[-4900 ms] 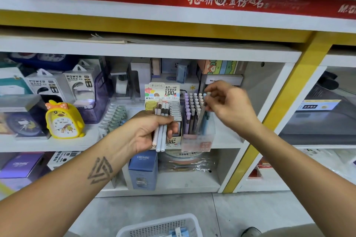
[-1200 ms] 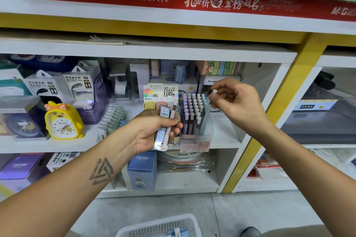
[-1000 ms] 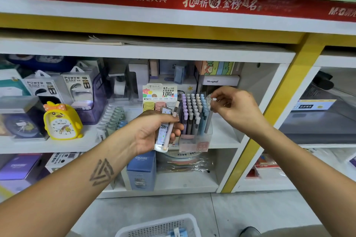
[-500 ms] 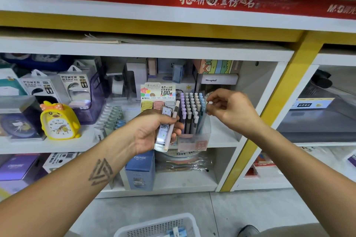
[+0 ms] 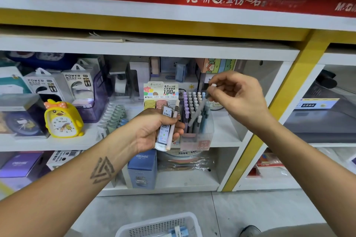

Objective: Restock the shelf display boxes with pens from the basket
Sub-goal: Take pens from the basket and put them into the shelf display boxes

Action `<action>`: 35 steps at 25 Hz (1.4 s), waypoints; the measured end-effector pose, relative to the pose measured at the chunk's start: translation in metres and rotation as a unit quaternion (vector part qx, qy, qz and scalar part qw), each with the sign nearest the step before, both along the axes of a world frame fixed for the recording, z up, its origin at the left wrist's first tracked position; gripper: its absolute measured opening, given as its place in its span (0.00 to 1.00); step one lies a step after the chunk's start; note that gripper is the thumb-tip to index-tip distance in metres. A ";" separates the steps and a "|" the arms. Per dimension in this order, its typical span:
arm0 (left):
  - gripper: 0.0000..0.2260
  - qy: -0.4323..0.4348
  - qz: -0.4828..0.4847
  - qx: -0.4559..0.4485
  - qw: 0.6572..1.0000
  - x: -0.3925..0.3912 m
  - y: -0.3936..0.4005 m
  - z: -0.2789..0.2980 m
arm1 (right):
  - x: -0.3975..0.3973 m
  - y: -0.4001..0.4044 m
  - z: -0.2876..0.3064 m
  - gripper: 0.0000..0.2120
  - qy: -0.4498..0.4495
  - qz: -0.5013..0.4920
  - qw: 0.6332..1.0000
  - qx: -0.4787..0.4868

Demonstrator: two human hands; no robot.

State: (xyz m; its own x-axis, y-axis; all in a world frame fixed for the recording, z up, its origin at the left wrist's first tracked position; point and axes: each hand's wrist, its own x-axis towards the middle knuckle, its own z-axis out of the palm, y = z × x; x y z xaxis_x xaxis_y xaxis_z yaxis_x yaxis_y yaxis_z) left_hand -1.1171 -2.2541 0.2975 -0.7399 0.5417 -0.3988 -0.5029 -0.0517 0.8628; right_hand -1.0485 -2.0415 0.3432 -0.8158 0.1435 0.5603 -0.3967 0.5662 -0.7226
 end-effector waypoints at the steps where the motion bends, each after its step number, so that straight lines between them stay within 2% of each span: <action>1: 0.05 0.000 -0.001 -0.001 1.000 0.000 0.000 0.000 | -0.001 -0.002 -0.003 0.04 0.001 -0.001 1.000 0.015; 6: 0.06 0.009 -0.003 0.003 1.000 0.000 -0.002 -0.001 | -0.006 -0.011 -0.032 0.06 -0.044 0.004 0.974 0.223; 8: 0.08 0.013 -0.002 0.007 1.000 -0.001 -0.003 -0.001 | -0.008 -0.011 -0.037 0.05 -0.059 0.026 0.966 0.251; 13: 0.09 0.007 -0.001 0.018 1.000 -0.002 -0.005 -0.001 | -0.009 -0.004 -0.037 0.04 -0.091 0.045 0.969 0.225; 15: 0.09 0.002 -0.005 0.026 1.000 -0.002 -0.005 -0.001 | -0.009 -0.006 -0.039 0.06 -0.070 0.023 0.949 0.308; 17: 0.08 0.001 -0.013 0.034 0.999 -0.001 -0.005 -0.001 | -0.009 -0.010 -0.041 0.09 -0.069 -0.005 0.911 0.407; 18: 0.09 0.004 -0.020 0.037 0.999 0.000 -0.005 0.000 | -0.010 -0.012 -0.040 0.11 -0.075 -0.018 0.908 0.412; 19: 0.09 0.008 -0.028 0.038 0.999 0.000 -0.005 0.000 | -0.011 -0.014 -0.038 0.12 -0.084 -0.028 0.921 0.379; 20: 0.09 0.012 -0.039 0.040 0.998 0.001 -0.004 0.001 | -0.011 -0.016 -0.034 0.13 -0.098 -0.032 0.948 0.302; 22: 0.09 0.022 -0.067 0.042 0.997 0.005 -0.002 0.002 | -0.012 -0.018 -0.027 0.14 -0.154 -0.005 0.985 0.075; 24: 0.09 0.027 -0.097 0.046 0.994 0.008 0.000 0.004 | -0.011 -0.020 -0.021 0.13 -0.195 0.039 0.976 -0.091; 27: 0.11 0.012 -0.119 0.074 0.990 0.009 0.003 0.005 | -0.009 -0.018 -0.016 0.06 -0.182 0.042 0.965 -0.184; 30: 0.10 0.031 -0.046 0.053 0.997 0.002 0.001 0.006 | -0.008 0.001 -0.007 0.05 -0.116 -0.035 0.977 -0.176; 32: 0.08 0.046 0.006 0.015 0.999 -0.002 0.000 0.006 | -0.007 0.012 -0.007 0.08 -0.089 -0.065 0.988 -0.111; 35: 0.10 0.022 0.020 -0.004 1.000 -0.002 0.001 0.004 | -0.008 0.014 -0.016 0.08 -0.072 -0.090 0.993 0.030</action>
